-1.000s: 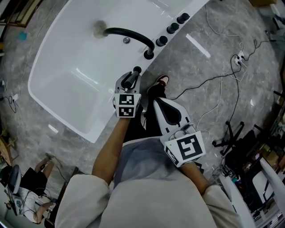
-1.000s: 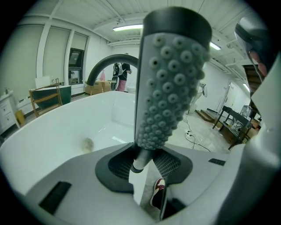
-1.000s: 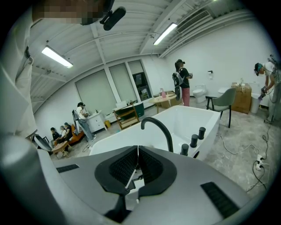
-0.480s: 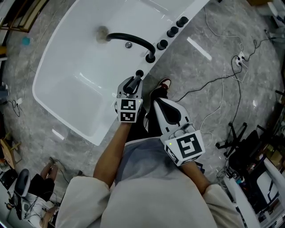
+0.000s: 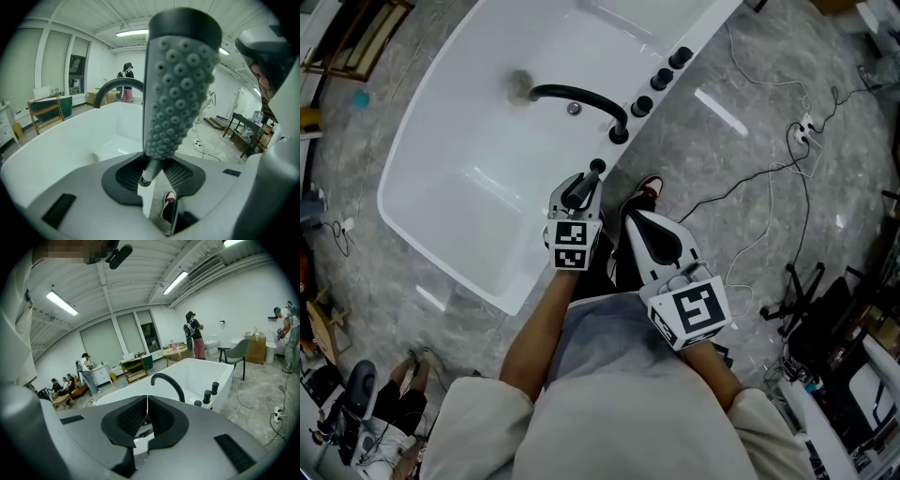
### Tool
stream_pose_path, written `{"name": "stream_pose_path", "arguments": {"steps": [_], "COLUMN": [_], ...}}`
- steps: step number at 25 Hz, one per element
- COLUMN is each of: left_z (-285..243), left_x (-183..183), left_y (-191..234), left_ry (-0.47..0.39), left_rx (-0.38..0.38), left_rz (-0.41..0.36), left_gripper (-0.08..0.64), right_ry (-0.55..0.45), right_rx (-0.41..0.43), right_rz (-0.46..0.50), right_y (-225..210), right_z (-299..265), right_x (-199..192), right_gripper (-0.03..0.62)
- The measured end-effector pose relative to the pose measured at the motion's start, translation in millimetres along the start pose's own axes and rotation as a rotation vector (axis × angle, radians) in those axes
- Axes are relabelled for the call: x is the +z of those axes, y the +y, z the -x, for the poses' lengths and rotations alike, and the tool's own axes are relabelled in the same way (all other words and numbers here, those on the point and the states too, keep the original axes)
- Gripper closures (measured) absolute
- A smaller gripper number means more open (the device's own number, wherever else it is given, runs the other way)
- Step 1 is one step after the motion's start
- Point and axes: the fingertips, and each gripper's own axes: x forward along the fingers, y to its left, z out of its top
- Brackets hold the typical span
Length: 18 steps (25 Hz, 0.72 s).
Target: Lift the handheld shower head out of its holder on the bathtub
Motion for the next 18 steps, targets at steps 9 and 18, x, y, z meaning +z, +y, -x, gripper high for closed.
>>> {"name": "stream_pose_path", "arguments": {"steps": [9,18], "left_z": [18,43], "left_x": [29,55], "left_y": [0,-1], "left_ry": [-0.052,-0.107], "left_rx": [-0.005,0.006], "left_rz": [-0.007,0.005], "left_gripper": [0.42,0.42], "right_ry": [-0.029,-0.052], "right_rx": [-0.01,-0.023], "right_rz": [0.006,-0.002], "right_y": [1,6], "right_z": [3,10], "right_x": [11,17], "right_gripper": [0.574,0.574]}}
